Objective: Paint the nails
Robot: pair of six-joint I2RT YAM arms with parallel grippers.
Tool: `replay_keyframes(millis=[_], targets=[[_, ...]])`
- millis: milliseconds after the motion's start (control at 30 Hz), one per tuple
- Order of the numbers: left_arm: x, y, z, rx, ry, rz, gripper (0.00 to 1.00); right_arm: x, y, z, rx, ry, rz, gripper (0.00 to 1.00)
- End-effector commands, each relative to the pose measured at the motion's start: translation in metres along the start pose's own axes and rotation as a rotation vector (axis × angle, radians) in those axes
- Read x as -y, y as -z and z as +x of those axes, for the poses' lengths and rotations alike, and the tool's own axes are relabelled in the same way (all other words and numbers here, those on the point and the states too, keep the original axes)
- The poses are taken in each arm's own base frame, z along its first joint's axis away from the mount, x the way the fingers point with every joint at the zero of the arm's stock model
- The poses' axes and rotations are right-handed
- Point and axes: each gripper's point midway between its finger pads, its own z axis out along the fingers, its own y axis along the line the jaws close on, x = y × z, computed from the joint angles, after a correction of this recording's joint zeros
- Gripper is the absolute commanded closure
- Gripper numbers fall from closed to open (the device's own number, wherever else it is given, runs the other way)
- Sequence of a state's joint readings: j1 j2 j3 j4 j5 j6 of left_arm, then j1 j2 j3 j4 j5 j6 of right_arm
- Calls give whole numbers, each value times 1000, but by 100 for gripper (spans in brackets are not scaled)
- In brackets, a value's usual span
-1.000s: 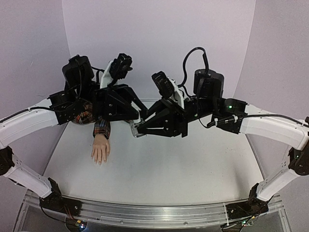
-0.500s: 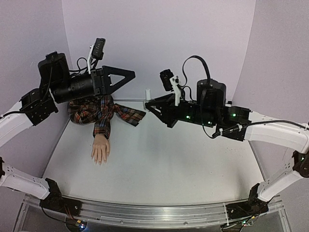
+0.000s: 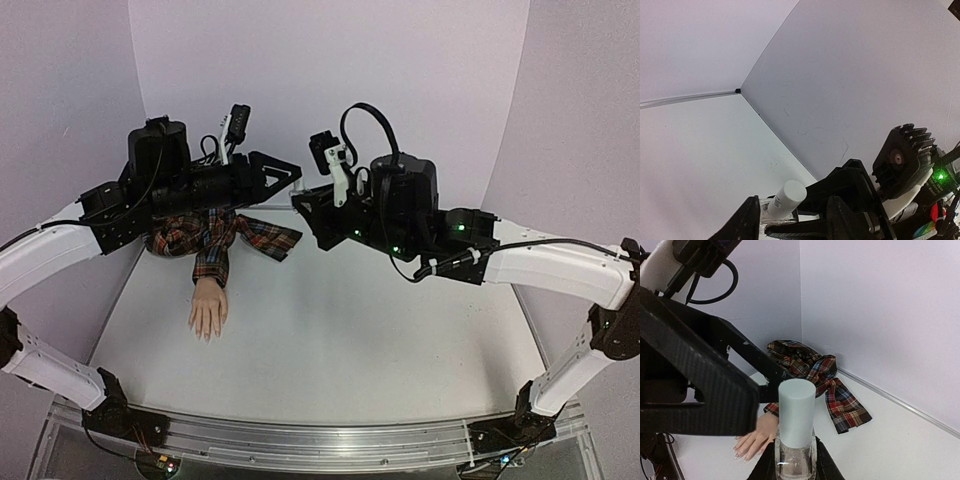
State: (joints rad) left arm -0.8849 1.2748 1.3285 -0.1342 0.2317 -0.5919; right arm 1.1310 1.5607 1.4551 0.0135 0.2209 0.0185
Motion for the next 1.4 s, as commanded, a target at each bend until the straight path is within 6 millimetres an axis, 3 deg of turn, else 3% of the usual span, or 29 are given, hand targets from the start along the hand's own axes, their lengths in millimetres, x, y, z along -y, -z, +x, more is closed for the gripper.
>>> replay_keyframes(millis=[0,433,633,733,800,900,967,1000,1067,1167,1367], targets=[[15,0,-16,60,-19,43,57,1,-1,-18,31,2,27,100],[9,-9,-9,27,-44,3,70,-8,-2,-22,37,41,5,100],[15,-5,-9,25,-65,24,91,-10,-1,-25,43,53,-2,100],[35,-2,1,-26,-96,143,99,-18,3,-25,44,62,-55,100],[55,1,12,-87,-123,269,100,-33,11,-27,50,75,-161,100],[94,17,34,-203,-171,536,100,-88,45,-33,87,109,-562,100],[120,39,54,-309,-189,770,100,-133,96,-35,106,123,-987,100],[135,56,61,-344,-221,912,100,-145,119,-39,110,120,-1144,100],[145,80,75,-391,-237,1052,100,-158,145,-43,91,94,-1339,100],[149,91,76,-401,-263,1096,100,-158,150,-41,77,83,-1382,100],[150,84,66,-363,-287,1000,97,-136,118,-22,74,109,-1166,100]])
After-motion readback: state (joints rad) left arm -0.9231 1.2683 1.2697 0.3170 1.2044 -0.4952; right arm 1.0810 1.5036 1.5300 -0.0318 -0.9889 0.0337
